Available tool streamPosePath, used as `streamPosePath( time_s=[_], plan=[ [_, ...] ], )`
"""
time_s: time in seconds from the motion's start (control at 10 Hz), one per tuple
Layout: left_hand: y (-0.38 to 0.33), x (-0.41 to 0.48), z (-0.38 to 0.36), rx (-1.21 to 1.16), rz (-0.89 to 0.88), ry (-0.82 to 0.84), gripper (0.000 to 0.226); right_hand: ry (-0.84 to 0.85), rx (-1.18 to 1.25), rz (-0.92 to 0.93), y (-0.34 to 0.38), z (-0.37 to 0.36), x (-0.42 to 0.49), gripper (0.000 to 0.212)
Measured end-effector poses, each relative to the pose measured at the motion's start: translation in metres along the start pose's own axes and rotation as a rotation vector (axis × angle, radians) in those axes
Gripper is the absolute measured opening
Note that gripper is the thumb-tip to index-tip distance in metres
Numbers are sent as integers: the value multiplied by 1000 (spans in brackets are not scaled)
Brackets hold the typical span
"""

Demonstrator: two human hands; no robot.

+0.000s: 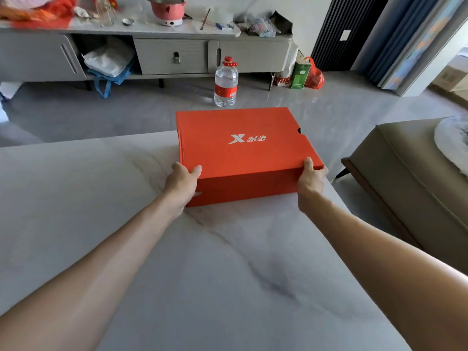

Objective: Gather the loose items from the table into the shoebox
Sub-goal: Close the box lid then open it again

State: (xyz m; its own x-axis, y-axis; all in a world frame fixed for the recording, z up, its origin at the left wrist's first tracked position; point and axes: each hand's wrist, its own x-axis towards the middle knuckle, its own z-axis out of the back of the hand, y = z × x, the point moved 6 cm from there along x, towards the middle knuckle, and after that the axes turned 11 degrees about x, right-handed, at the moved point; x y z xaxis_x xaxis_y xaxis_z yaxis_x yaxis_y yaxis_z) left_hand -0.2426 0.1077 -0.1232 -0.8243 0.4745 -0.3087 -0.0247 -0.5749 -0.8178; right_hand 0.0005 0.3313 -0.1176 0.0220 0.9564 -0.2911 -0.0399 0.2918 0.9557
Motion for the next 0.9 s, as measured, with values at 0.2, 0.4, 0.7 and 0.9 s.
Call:
streamPosePath(
  time_s=[0.2, 0.4, 0.7, 0.9],
  plan=[
    [-40, 25, -36, -25, 70, -48, 43, 105, -6, -67, 32, -24, 66, 58],
    [-55, 35, -51, 16, 99, -60, 50, 151, -29, -77, 36, -33, 100, 55],
    [-76, -2, -14, 280, 154, 81, 61, 104, -346, -348, 58, -8, 60, 55],
    [-126, -77, 77, 256, 128, 247, 35, 653, -619, -339, 115, -37, -90, 18]
  ],
)
